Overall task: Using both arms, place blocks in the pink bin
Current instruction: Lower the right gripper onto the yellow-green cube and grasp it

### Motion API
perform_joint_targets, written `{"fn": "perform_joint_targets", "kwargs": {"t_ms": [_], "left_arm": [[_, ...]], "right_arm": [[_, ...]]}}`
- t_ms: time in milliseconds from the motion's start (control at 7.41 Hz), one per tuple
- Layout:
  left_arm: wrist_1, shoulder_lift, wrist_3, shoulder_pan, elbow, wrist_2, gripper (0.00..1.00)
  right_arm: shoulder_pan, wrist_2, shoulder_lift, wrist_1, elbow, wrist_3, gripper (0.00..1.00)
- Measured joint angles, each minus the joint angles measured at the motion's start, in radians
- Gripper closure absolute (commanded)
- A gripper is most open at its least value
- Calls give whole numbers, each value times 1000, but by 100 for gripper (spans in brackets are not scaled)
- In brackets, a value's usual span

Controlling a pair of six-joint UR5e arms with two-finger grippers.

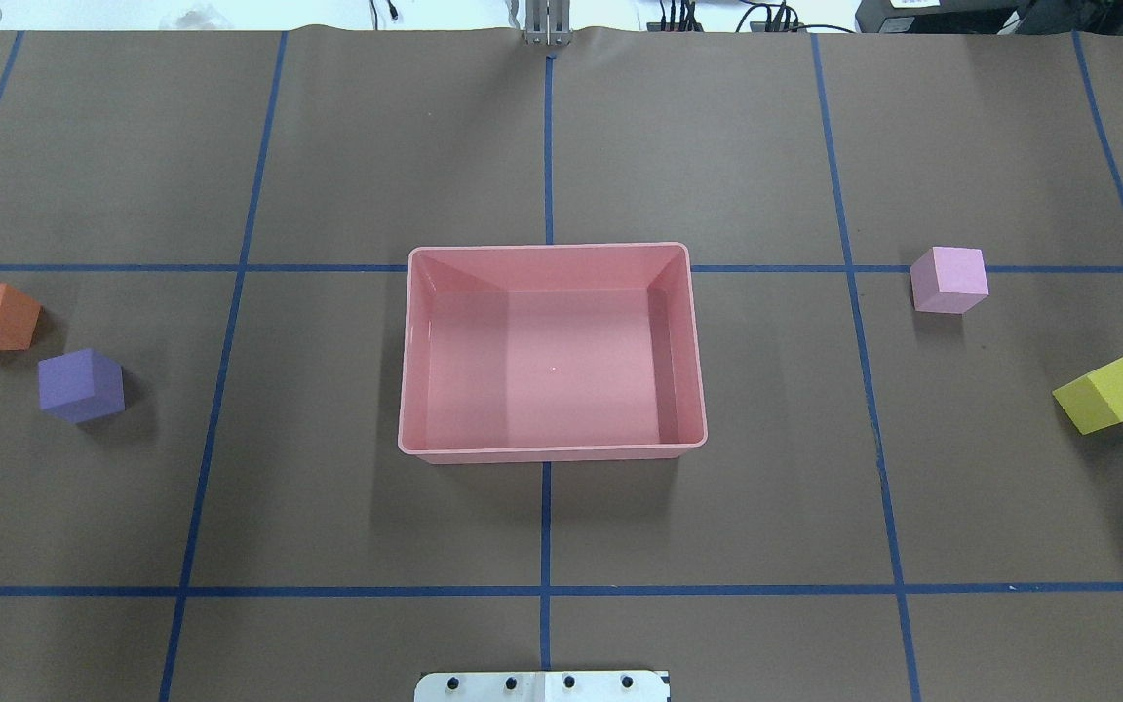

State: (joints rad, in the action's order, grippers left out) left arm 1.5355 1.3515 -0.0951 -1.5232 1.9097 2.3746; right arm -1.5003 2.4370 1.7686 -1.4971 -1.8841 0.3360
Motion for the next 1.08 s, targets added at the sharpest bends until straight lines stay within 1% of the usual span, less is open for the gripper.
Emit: {"fn": "perform_joint_targets", "kwargs": {"t_ms": [405, 675, 945, 1080], "left_arm": [[2, -1, 0, -1, 3, -2, 0], [3, -4, -3, -1, 7, -2, 0], [3, -5, -3, -1, 8, -2, 0], [3, -5, -1, -1, 9, -3, 0]], "right_arm": [[3, 4, 6, 19, 1, -3, 0], [16, 4, 8, 70, 2, -3, 0], [66, -9, 10, 113, 3, 0, 0], [107, -40, 12, 137, 2, -1, 0]]}}
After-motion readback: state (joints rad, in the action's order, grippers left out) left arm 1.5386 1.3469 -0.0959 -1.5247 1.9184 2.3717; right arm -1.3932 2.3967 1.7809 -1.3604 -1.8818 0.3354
